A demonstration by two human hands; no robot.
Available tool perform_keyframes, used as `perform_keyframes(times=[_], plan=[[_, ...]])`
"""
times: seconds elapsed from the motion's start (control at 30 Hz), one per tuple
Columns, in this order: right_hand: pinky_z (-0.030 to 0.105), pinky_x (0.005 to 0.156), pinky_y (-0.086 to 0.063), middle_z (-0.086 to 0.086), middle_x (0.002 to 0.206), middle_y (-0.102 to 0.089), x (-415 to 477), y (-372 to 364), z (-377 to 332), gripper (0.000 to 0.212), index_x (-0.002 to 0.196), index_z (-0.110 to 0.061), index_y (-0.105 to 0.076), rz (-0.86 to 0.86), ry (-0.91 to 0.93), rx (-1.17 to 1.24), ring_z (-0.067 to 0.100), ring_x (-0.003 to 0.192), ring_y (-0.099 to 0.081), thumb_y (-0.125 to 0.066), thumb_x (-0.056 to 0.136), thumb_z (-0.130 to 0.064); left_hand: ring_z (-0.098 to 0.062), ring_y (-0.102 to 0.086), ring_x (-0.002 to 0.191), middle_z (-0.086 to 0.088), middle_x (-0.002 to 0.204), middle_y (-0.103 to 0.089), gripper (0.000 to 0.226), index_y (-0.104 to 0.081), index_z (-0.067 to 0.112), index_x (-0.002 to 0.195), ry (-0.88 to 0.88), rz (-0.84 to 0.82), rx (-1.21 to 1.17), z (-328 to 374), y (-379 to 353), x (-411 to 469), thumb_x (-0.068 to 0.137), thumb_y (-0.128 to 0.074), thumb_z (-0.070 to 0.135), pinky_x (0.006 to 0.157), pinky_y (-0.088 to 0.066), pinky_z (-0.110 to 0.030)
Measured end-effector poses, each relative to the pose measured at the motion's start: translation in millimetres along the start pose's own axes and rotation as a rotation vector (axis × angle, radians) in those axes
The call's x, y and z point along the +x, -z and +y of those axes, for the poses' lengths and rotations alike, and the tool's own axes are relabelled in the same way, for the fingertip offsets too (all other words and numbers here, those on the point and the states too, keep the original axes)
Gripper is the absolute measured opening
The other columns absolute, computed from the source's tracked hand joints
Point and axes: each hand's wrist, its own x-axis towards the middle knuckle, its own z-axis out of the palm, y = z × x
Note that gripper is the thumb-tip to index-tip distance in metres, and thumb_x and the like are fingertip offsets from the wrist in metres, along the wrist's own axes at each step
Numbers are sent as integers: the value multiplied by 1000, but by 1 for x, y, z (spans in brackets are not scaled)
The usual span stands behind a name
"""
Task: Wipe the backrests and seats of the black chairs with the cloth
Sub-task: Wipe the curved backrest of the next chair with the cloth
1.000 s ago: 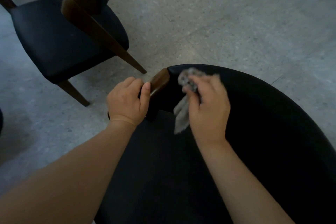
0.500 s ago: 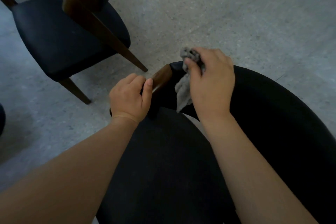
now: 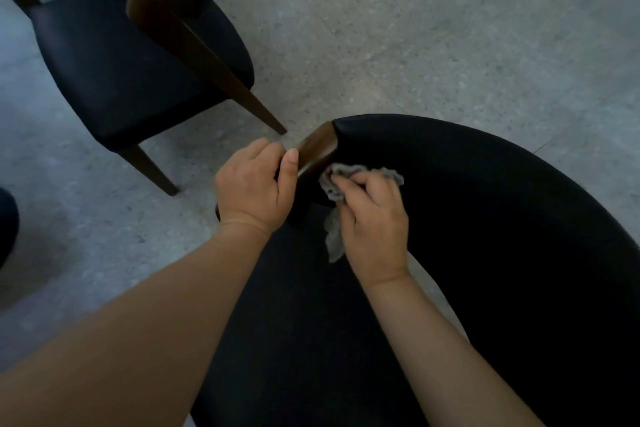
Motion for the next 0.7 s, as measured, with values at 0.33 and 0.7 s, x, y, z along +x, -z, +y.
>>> perform_keyframes(times=[0.33,0.7], plan=[[22,83,-47,11,104,-61,29,16,-10,29,118,-4,-67,309,-86,186,19,93,-57,-63,91,-12,-13,-41,61,5,71,-42,47,-59,14,74,-6,3,-18,1,1,0,101,-28,38,57,-30,-28],[33,79,-50,7,100,-55,-14,-43,6,27,112,-6,-70,248,-5,108,25,84,-58,-53,91,-8,-15,-44,61,5,71,-44,47,-60,13,76,20,-19,-34,1,2,0,101,-29,38,56,-35,-32]])
